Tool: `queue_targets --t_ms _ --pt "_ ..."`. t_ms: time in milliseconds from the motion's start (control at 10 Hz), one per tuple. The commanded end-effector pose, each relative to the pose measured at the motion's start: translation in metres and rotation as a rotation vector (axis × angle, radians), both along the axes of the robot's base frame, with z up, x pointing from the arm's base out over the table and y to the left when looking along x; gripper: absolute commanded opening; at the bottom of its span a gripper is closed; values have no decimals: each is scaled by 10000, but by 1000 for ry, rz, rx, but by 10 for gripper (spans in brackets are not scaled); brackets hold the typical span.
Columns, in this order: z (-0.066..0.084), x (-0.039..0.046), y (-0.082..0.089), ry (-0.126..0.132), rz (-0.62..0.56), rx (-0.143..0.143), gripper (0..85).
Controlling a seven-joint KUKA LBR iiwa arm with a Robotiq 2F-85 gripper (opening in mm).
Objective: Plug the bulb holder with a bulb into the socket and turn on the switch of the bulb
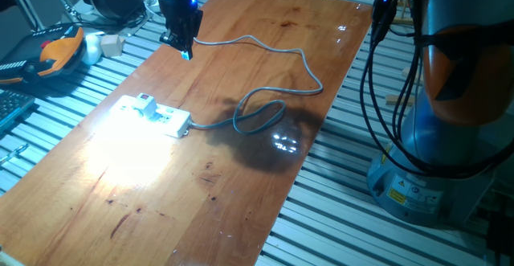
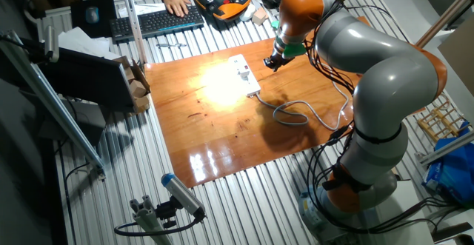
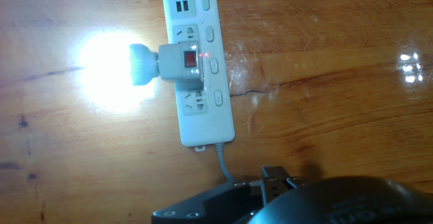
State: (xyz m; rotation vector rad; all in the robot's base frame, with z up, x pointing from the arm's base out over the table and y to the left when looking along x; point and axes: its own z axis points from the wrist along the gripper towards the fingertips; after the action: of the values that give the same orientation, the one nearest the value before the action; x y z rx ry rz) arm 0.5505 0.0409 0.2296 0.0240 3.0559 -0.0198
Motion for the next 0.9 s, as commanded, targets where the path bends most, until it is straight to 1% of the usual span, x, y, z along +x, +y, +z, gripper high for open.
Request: queue_targets --t_ms 0,500,800 --pt "1 1 0 1 0 2 0" --pt "1 -3 -11 5 1 9 0" --pt "15 -5 -19 13 1 14 0"
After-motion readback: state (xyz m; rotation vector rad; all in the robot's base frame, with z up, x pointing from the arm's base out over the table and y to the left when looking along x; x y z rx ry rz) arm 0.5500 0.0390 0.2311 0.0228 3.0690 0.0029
